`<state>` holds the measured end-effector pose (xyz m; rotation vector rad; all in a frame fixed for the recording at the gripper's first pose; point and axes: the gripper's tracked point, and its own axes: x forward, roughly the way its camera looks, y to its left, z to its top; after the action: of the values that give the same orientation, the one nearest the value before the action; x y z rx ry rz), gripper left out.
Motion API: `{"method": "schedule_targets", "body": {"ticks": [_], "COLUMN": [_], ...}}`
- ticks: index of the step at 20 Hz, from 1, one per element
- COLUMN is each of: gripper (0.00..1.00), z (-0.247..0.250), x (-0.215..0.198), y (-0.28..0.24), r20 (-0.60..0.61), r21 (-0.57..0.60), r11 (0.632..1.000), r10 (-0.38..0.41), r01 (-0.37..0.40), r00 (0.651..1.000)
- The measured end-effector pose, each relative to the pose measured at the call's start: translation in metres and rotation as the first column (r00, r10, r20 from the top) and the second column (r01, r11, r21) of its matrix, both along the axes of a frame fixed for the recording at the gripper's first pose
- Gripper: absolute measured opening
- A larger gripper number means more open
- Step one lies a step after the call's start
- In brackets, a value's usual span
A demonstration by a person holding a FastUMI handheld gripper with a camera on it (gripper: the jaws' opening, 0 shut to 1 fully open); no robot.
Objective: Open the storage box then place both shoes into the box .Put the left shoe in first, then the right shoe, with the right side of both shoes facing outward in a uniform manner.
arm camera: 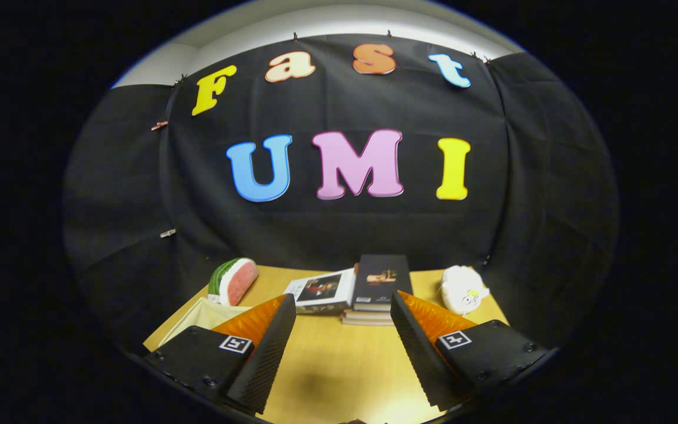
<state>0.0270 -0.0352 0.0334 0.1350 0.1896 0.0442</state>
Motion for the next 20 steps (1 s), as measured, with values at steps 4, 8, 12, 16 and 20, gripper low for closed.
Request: {"method": "schedule_targets", "body": {"ticks": [4, 8, 12, 16, 20], "gripper": [0.98, 0.98, 0.98, 0.98, 0.98], "z": [0.038, 0.043, 0.038, 0.025, 0.029], "x": [-0.010, -0.022, -0.038, -0.053, -0.059], "y": [-0.064, -0.096, -0.123, -0.131, -0.121], "r20": [0.175, 0.216, 0.237, 0.215, 0.216], "r21": [-0.022, -0.012, -0.008, -0.002, 0.022], "r11": [0.994, 0.985, 0.966, 0.949, 0.936], "r10": [-0.104, -0.165, -0.250, -0.308, -0.347], "r01": [0.109, 0.171, 0.260, 0.316, 0.351], "r00": [0.979, 0.962, 0.939, 0.927, 0.913]}}
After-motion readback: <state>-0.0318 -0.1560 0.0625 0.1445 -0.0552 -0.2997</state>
